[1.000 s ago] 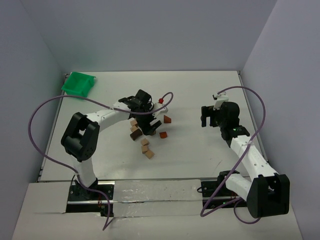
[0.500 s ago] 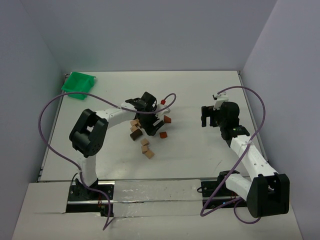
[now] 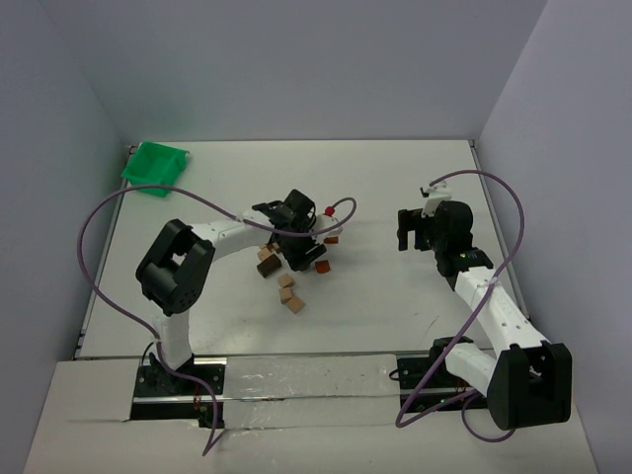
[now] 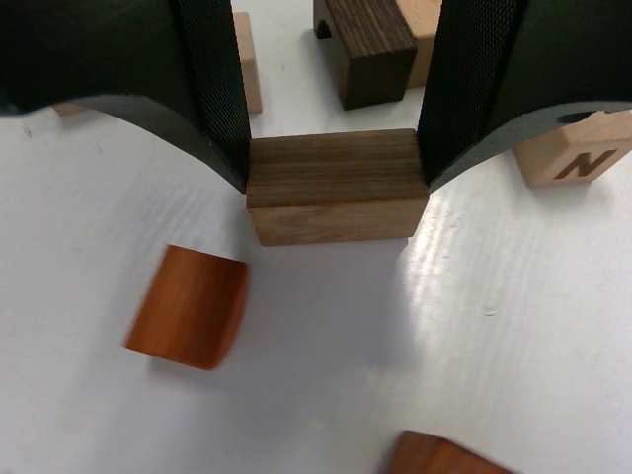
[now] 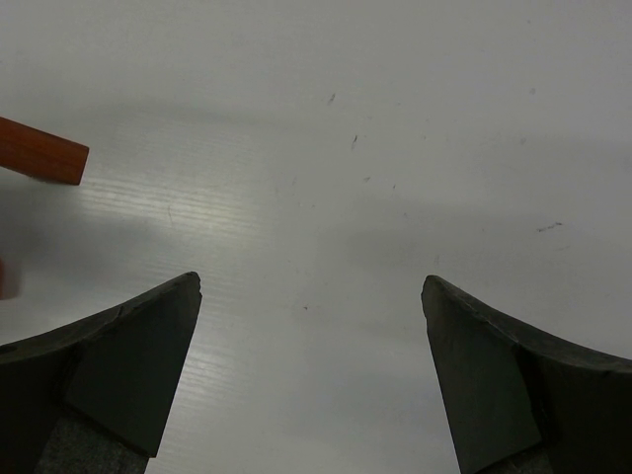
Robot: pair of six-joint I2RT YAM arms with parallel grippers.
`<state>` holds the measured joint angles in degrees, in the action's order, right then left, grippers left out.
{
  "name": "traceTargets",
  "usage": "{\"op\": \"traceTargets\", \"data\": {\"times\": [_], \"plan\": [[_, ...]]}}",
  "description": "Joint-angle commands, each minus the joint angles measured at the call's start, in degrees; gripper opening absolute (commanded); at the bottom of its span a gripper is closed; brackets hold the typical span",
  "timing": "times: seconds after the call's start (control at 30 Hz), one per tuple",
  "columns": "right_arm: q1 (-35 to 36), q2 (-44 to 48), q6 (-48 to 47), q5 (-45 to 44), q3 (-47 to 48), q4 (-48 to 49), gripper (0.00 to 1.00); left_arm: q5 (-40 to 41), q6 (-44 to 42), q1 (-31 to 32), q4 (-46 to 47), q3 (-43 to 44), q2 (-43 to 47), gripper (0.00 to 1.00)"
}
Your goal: Build the wood block tower
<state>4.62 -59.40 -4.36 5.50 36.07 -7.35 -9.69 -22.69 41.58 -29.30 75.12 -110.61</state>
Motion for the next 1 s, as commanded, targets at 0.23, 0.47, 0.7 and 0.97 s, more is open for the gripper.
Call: {"op": "traceTargets", "data": {"times": [0.23, 0.47, 0.7, 0.97], "plan": [[0.2, -0.1, -0.7, -0.5, 2.3, 1.1, 1.0, -7.3, -7.3, 7.1, -1.4, 1.6, -0.2, 0.33], [0.2, -0.3, -0.7, -0.7, 2.2, 1.0, 1.0, -10.9, -7.7, 7.4, -2.2, 8.0, -4.5, 0.33], [0.2, -0.3, -0.7, -0.6, 2.2, 1.0, 1.0, -10.2, -10.3, 5.4, -2.3, 1.0, -1.3, 0.34], [0.2, -0.8, -0.5, -0.2, 2.5, 0.9, 1.0, -8.5, -12.4, 3.6, -2.7, -4.1, 1.8, 0.42]]}}
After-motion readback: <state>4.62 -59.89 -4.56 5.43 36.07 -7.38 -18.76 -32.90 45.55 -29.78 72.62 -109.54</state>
